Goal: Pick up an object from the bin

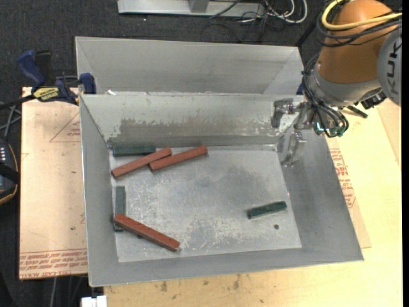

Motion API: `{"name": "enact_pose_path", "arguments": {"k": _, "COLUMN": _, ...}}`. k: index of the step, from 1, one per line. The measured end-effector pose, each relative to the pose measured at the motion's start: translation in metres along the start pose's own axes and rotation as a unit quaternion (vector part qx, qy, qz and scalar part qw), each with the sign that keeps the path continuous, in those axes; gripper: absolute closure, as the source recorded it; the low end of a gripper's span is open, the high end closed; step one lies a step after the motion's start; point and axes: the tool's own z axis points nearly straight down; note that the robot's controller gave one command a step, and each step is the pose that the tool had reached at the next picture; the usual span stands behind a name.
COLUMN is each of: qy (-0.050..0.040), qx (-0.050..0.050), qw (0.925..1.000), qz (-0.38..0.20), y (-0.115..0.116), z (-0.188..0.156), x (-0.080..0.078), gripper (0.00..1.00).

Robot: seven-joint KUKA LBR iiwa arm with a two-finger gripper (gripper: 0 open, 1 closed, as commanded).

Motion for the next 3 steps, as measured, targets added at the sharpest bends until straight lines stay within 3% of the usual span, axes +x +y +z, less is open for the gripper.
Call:
{"name": "enact_pose_path", "arguments": {"k": 1, "qy": -0.0038, "qx": 0.001, "qw": 1.0000, "qz": -0.001, "y": 0.000, "z": -0.005, "x": -0.001, "gripper": 0.00}}
{"name": "enact_pose_path", "arguments": {"k": 3, "qy": -0.0054, "qx": 0.001, "qw": 0.9999, "qz": 0.016, "y": -0.011, "z": 0.104, "x": 0.015, "gripper": 0.00}}
